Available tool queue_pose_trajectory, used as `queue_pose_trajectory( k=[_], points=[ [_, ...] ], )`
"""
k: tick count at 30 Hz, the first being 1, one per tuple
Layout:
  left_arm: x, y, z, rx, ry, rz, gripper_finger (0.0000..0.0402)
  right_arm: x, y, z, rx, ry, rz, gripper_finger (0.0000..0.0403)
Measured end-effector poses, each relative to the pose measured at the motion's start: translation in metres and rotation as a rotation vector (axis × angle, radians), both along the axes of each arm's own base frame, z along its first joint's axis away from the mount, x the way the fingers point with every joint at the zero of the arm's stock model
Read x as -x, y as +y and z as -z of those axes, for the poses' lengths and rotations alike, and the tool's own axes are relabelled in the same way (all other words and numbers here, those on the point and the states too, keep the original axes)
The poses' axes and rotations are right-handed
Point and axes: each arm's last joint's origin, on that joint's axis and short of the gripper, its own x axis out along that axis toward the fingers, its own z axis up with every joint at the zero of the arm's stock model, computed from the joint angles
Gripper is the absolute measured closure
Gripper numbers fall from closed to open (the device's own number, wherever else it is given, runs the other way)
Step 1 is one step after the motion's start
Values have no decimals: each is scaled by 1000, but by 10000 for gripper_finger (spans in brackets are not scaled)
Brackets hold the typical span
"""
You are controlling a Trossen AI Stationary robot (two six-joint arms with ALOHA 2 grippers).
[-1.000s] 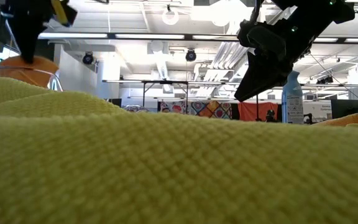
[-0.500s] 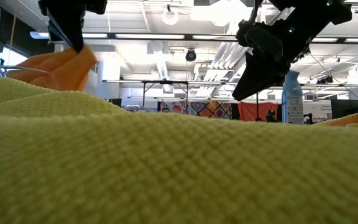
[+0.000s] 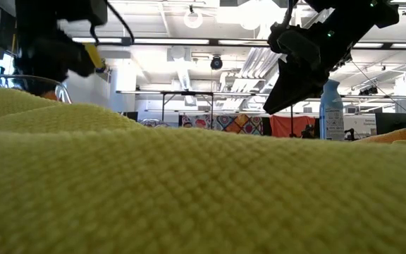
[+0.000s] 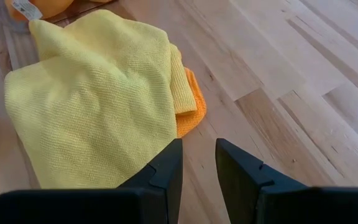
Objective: Sort microfiber towel by color & place in baskets
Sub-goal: Put the orange microfiber towel into the bottom transparent bin
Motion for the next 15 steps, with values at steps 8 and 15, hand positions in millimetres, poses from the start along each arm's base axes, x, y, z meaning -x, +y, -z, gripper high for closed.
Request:
queue_pose_trajectory(
  k=[8, 15],
  points=[
    [-2, 2, 24, 0, -81, 30, 401, 0, 0, 0, 16, 6, -14, 314],
    [1, 3, 30, 12, -74, -45, 356, 0, 0, 0, 16, 6, -14, 314]
  ],
)
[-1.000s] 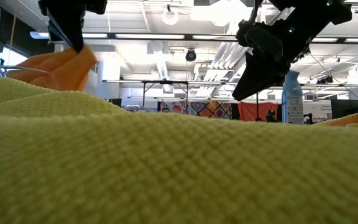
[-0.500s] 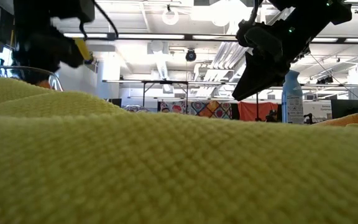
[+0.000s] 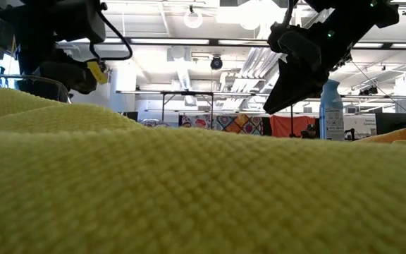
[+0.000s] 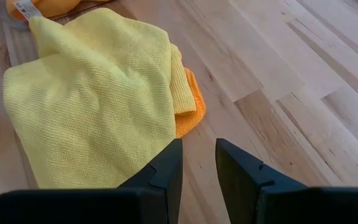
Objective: Sort microfiber towel by color & place in baskets
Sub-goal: Put the orange microfiber towel into the bottom transparent bin
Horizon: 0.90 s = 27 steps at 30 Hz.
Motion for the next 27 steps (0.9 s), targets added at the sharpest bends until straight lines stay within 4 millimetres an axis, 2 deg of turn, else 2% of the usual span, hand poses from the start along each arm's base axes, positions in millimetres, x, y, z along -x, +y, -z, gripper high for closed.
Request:
queue_pose_trajectory(
  k=[8, 12, 21, 27],
  points=[
    [-1, 1, -6, 50, 19, 12, 281, 0, 0, 0, 0, 0, 0, 314],
    [-3, 1, -20, 68, 38, 7, 276, 0, 0, 0, 0, 1, -1, 314],
    [-9, 4, -73, -69, 35, 42, 275, 0, 0, 0, 2, 1, -3, 314],
    [-9, -1, -82, -79, 37, 92, 275, 0, 0, 0, 15, 4, -18, 314]
  ],
)
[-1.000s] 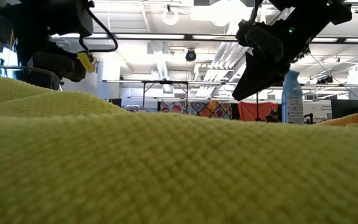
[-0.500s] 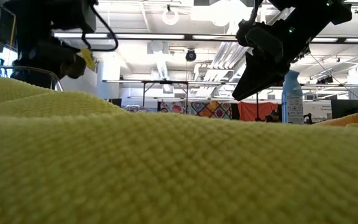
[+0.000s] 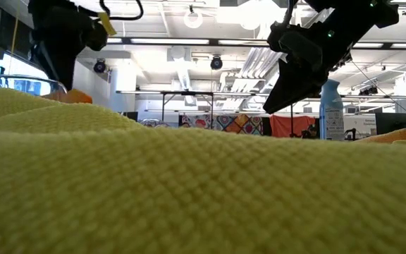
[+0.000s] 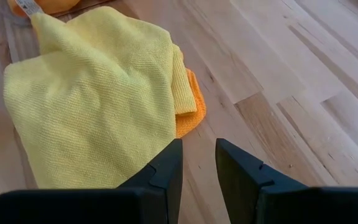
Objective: Sort microfiber towel by color & place in baskets
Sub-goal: Put the orange microfiber towel into the bottom transparent bin, then put the yellow microfiber towel into the top transparent bin
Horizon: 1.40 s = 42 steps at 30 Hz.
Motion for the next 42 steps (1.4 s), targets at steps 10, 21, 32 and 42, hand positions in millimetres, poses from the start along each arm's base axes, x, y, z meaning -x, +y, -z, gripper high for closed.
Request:
queue_pose_trajectory(
  k=[10, 21, 32, 42],
  points=[
    [18, -9, 6, 76, 165, 61, 275, 0, 0, -1, 8, -11, 13, 314],
    [10, -25, -13, -204, -174, 242, 275, 0, -2, -1, 51, -29, 78, 314],
    [-16, -70, -14, -341, -384, 601, 275, -3, -2, -4, 51, -75, 87, 314],
    [-10, -93, 26, -376, -245, 744, 275, -16, 5, -19, 57, -177, -48, 284]
  ],
)
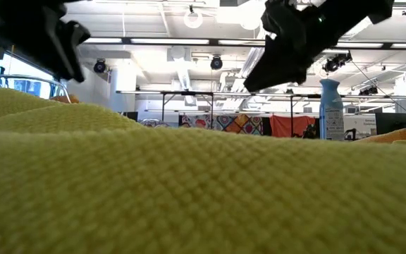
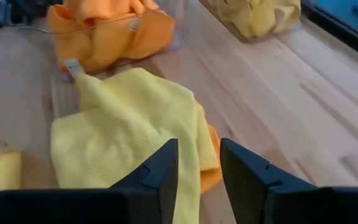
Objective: Sort microfiber towel by color & place in baskets
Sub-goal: Put the yellow microfiber towel into the top transparent bin
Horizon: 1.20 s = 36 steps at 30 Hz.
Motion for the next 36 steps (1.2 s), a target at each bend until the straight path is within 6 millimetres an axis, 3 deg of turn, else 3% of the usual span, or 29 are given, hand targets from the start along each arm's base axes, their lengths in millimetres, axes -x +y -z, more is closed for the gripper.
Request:
queue_pose_trajectory(
  k=[4, 11, 14, 19, 25, 31, 36],
  points=[
    [11, 5, 4, -53, -31, -14, 275, -20, 4, -16, 44, 17, -32, 267],
    [36, 24, 4, -104, -225, -76, 275, -75, 3, -28, 63, 274, -145, 238],
    [39, 27, -1, -44, -359, 15, 275, -95, 0, -24, 71, 409, -198, 230],
    [46, 32, -9, 131, -424, 277, 275, -118, -3, -12, 98, 571, -238, 226],
    [51, 43, -15, 67, -478, 208, 275, -134, -8, 17, 26, 647, -315, 226],
    [51, 44, -17, 69, -499, 197, 275, -137, -7, 24, 21, 660, -362, 228],
    [52, 44, -17, 135, -501, 151, 275, -137, -6, 24, 3, 657, -388, 288]
  ],
)
